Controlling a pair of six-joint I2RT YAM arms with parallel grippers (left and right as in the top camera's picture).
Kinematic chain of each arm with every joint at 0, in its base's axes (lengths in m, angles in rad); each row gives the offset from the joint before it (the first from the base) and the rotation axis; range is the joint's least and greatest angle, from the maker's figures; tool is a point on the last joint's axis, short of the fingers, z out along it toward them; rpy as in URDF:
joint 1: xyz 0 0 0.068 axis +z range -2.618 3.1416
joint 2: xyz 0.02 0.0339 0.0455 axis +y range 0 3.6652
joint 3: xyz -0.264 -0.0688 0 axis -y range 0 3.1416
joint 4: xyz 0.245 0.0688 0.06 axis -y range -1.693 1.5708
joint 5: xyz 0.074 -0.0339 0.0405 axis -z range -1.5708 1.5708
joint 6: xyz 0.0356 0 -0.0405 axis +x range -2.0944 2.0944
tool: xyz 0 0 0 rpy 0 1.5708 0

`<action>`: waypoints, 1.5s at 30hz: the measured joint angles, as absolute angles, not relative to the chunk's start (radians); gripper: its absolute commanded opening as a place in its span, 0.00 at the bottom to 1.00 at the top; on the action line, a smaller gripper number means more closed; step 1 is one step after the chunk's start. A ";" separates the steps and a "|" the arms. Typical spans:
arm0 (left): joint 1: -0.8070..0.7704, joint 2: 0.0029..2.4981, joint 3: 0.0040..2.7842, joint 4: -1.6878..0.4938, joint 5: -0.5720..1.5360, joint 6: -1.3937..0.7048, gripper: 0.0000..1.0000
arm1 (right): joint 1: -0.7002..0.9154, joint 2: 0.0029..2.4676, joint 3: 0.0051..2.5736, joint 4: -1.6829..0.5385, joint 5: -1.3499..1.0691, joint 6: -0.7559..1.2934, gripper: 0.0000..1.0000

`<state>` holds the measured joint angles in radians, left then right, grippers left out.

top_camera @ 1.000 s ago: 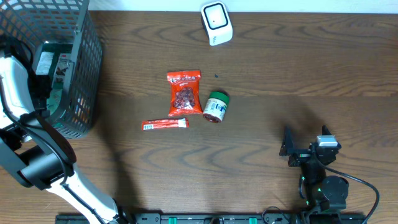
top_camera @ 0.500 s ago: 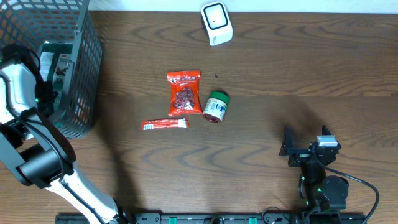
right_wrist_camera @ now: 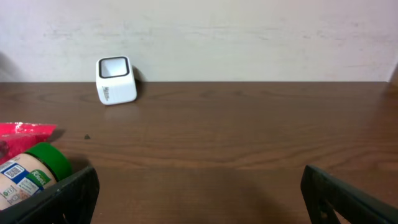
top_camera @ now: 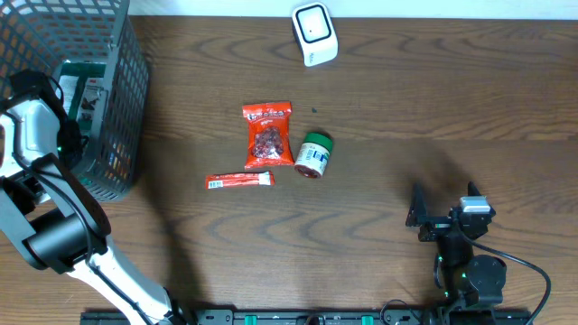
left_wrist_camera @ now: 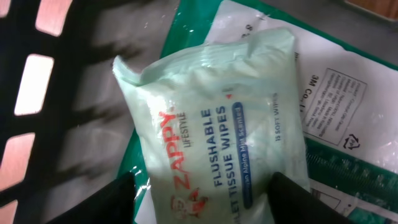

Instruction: Scan the item barcode

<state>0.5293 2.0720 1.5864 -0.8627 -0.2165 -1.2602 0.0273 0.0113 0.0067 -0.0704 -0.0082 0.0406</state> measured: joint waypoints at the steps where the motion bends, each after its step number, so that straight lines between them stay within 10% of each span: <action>1: 0.529 2.072 1.586 -0.862 -0.216 -1.260 0.51 | 0.027 0.011 0.007 -0.070 -0.008 0.041 0.99; 19: 0.529 2.050 1.535 -0.834 -0.229 -1.257 0.65 | 0.027 0.011 0.007 -0.070 -0.008 0.041 0.99; 35: 0.527 2.030 1.500 -0.752 -0.239 -1.140 0.39 | 0.027 0.011 0.007 -0.070 -0.008 0.040 0.99; 45: 0.529 2.006 1.486 -0.540 -0.062 -0.717 0.75 | 0.027 0.011 0.007 -0.070 -0.008 0.041 0.99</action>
